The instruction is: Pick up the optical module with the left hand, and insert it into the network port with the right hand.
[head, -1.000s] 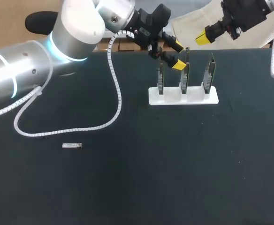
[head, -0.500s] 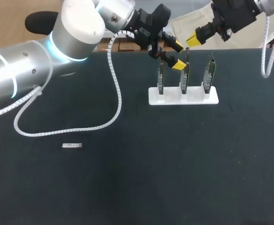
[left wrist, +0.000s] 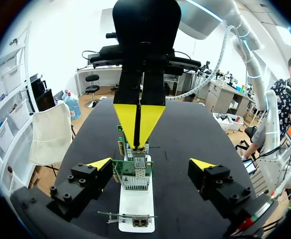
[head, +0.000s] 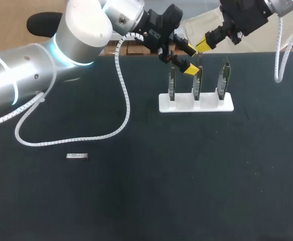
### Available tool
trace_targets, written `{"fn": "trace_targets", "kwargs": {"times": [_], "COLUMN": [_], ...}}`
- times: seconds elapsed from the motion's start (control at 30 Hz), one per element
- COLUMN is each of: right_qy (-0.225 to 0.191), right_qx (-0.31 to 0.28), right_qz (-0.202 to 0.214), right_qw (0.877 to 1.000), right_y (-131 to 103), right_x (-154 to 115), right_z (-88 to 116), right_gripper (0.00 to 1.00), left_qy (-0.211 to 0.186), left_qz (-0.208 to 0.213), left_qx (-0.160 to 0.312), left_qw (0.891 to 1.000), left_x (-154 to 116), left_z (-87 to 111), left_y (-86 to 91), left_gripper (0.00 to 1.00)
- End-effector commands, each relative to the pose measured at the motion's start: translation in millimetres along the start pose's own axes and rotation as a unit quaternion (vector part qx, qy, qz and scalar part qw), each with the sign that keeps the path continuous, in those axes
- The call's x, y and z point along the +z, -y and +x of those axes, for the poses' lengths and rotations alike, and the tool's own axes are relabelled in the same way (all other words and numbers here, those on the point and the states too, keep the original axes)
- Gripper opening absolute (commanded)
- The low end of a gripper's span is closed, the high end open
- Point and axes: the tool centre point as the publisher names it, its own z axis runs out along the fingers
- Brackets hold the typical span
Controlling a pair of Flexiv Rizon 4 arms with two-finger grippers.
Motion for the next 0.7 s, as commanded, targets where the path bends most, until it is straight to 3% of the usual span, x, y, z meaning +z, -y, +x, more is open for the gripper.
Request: {"fn": "trace_targets", "kwargs": {"times": [0.03, 0.7], "right_qy": [0.001, -0.006], "right_qx": [0.003, 0.024], "right_qz": [-0.001, -0.018], "right_qw": [1.0, 1.0], "right_y": [0.0, -4.2], "right_x": [2.1, 13.4], "right_z": [3.9, 17.6], "right_gripper": [0.0, 0.0], "left_qy": [-0.001, -0.001], "left_qz": [0.001, 0.001], "left_qx": [0.001, 0.001], "left_qw": [1.0, 1.0], "left_x": [0.0, 0.0], "left_z": [-0.1, -0.1], "left_y": [-1.0, -1.0], "left_gripper": [1.0, 1.0]}}
